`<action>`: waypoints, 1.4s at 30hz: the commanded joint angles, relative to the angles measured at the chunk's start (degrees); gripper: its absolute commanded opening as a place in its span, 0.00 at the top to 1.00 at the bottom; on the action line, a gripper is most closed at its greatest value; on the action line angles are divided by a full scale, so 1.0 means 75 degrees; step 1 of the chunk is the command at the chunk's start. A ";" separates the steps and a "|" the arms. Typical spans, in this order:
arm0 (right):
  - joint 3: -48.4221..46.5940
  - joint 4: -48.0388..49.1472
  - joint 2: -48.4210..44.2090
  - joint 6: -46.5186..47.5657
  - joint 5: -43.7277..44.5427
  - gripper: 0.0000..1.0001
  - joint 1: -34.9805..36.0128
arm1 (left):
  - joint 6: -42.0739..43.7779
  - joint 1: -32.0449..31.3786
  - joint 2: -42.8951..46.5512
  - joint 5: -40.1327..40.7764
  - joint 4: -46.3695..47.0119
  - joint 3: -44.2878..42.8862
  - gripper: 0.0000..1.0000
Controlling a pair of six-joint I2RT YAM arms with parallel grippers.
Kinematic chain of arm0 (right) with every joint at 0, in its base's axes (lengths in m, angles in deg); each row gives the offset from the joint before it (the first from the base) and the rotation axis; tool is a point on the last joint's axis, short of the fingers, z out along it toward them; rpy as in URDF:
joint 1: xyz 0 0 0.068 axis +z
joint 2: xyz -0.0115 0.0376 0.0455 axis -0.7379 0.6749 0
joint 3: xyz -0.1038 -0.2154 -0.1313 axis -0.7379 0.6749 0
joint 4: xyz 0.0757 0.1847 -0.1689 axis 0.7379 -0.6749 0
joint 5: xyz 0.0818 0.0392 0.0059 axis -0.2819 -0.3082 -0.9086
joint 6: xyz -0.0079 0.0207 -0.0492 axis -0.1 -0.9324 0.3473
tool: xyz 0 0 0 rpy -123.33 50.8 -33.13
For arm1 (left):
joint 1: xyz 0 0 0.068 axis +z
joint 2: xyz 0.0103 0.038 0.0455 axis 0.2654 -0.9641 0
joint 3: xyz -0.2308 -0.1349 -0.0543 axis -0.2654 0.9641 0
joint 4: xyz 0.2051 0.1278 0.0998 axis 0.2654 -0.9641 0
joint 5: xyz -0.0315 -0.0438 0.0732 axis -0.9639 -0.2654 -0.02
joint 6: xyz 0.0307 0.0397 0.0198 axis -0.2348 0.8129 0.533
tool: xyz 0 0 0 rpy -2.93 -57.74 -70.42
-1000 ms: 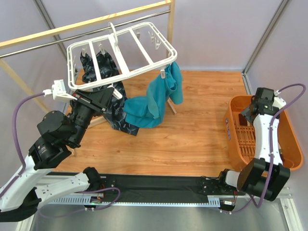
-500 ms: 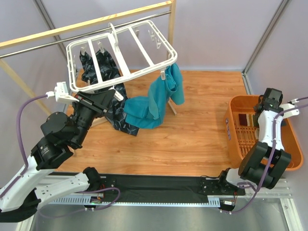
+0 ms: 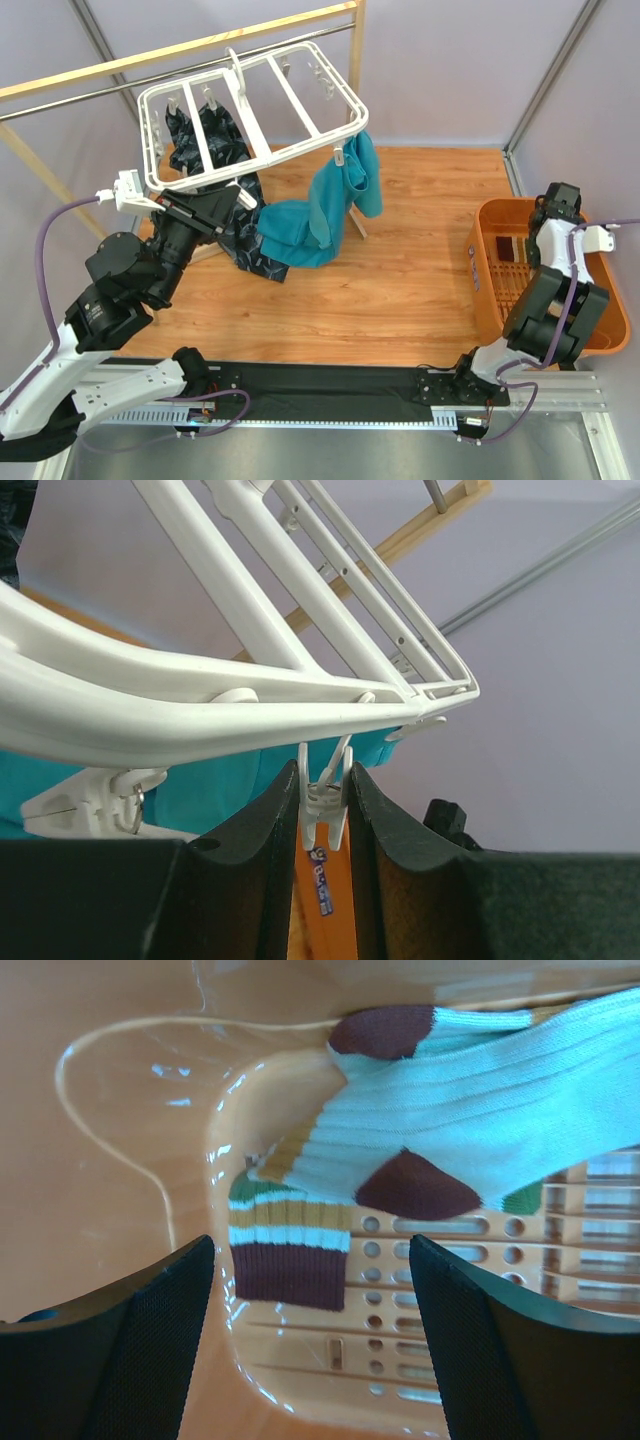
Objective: Clip the socks to the hanger
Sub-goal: Pick up the sock from the bin.
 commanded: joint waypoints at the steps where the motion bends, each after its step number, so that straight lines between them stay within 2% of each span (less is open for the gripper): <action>1: -0.0485 0.0051 0.0422 -0.0518 0.0563 0.20 -0.0018 | 0.0110 -0.0033 -0.0072 -0.0144 -0.0071 -0.0174 1.00; 8: -0.0205 0.0496 0.0926 -0.0507 0.0539 0.22 -0.0030 | 0.0133 -0.0033 -0.0095 -0.0155 -0.0001 -0.0150 1.00; 13: -0.0252 0.0718 0.1173 -0.0308 0.0621 0.33 -0.0018 | 0.0133 -0.0033 -0.0119 -0.0225 0.0011 -0.0174 1.00; 14: -0.0275 0.0707 0.1196 -0.0284 0.0668 0.41 -0.0018 | 0.0133 -0.0033 -0.0142 -0.0237 0.0011 -0.0185 1.00; 20: -0.0264 0.0764 0.1396 -0.0039 0.0949 0.62 -0.0018 | 0.0133 -0.0033 -0.0177 -0.0296 0.0011 -0.0185 1.00; 22: -0.0135 0.0906 0.1396 0.0067 0.0961 0.74 -0.0030 | 0.0145 -0.0033 -0.0154 -0.0308 -0.0001 -0.0174 1.00; 23: -0.0123 0.0930 0.1396 0.0126 0.0938 0.84 -0.0041 | 0.0145 -0.0033 -0.0166 -0.0308 -0.0001 -0.0174 1.00; 25: -0.0100 0.1023 0.1337 0.0325 0.0775 0.98 -0.0030 | 0.0133 -0.0033 -0.0142 -0.0308 0.0011 -0.0150 1.00; 26: -0.0111 0.1047 0.1302 0.0407 0.0704 1.00 -0.0006 | 0.0133 -0.0033 -0.0142 -0.0319 0.0022 -0.0150 1.00; 30: 0.0017 0.1222 0.0928 0.0933 0.0353 1.00 0.0053 | 0.0157 -0.0033 -0.0131 -0.0355 0.0058 -0.0150 1.00; 35: 0.0461 0.1467 -0.0220 0.1602 0.0200 1.00 0.0298 | 0.0133 -0.0033 -0.0049 -0.0355 0.0116 -0.0033 1.00; 38: 0.0696 0.1947 -0.0818 0.2549 -0.0548 1.00 0.0392 | 0.0133 -0.0033 -0.0002 -0.0390 0.0140 0.0014 1.00; 40: 0.0767 0.2253 -0.1040 0.3460 -0.1485 0.99 0.0404 | 0.0133 -0.0033 -0.0013 -0.0401 0.0140 -0.0010 1.00; 42: 0.0558 0.2033 -0.0984 0.3746 -0.1721 0.75 0.0404 | 0.0192 -0.0033 -0.0002 -0.0402 0.0128 0.0013 1.00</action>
